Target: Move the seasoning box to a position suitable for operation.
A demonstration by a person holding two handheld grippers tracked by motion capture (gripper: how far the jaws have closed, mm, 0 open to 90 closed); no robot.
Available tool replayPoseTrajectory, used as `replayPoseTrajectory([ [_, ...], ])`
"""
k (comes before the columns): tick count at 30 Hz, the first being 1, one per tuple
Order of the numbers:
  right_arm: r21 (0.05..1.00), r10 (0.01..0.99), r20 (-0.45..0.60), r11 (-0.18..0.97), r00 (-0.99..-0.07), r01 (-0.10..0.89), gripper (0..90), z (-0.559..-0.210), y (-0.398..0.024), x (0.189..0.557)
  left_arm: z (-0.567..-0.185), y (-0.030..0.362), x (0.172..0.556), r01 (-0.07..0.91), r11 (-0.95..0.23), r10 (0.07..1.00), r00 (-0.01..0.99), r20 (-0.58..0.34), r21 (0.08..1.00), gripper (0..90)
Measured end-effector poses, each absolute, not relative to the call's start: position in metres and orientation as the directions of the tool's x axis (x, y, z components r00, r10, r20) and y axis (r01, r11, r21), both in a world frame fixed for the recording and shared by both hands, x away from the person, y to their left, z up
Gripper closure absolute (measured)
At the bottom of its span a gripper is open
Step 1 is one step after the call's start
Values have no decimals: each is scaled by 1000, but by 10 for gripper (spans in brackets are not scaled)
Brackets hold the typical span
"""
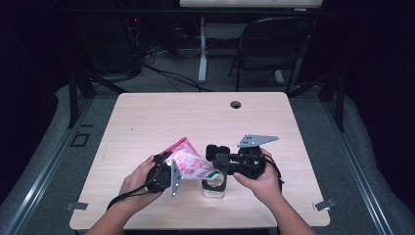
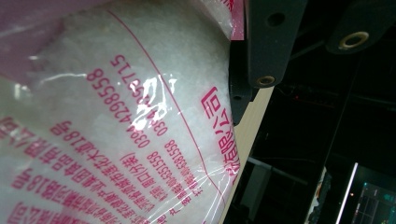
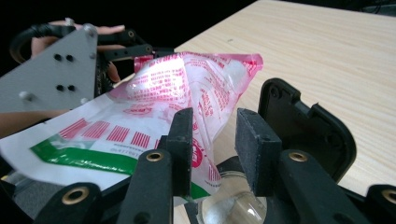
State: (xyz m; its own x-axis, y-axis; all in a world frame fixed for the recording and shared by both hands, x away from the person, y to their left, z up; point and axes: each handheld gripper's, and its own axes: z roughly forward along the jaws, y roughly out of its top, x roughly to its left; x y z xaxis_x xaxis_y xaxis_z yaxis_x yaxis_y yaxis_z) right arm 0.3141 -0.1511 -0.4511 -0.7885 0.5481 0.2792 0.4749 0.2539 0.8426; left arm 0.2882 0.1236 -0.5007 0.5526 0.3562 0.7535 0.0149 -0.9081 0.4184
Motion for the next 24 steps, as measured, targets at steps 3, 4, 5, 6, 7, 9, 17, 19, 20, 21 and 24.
replayPoseTrajectory([
  [3,832,549,281,270,-788,485,682,-454,-149,316,-501,122,289,12,-907,357,551,754,421,568],
  [4,831,546,281,273,-789,485,684,-455,-148,316,-500,122,289,11,-909,354,550,757,417,568],
  [5,828,547,284,275,-788,489,688,-455,-148,316,-500,122,289,10,-910,352,548,759,415,568],
  [6,826,546,285,276,-787,491,691,-456,-147,316,-500,122,289,9,-911,351,545,762,413,568],
  [7,826,541,286,279,-791,490,696,-456,-146,316,-499,121,289,8,-912,348,543,764,410,568],
  [9,825,537,290,279,-792,491,704,-457,-145,316,-498,121,289,2,-912,346,538,768,410,569],
  [17,809,532,294,305,-794,503,772,-459,-142,318,-497,116,288,-15,-926,315,524,791,378,570],
  [19,802,532,296,312,-794,508,796,-461,-142,319,-496,114,288,-22,-928,307,520,797,372,570],
  [20,801,532,294,316,-794,509,807,-461,-142,319,-496,114,288,-20,-928,307,522,795,372,570],
  [21,799,532,294,318,-794,509,823,-461,-142,319,-496,114,287,-21,-929,305,521,797,369,570],
  [24,794,529,292,331,-797,510,863,-462,-142,320,-495,113,288,-25,-932,298,518,802,362,571],
])
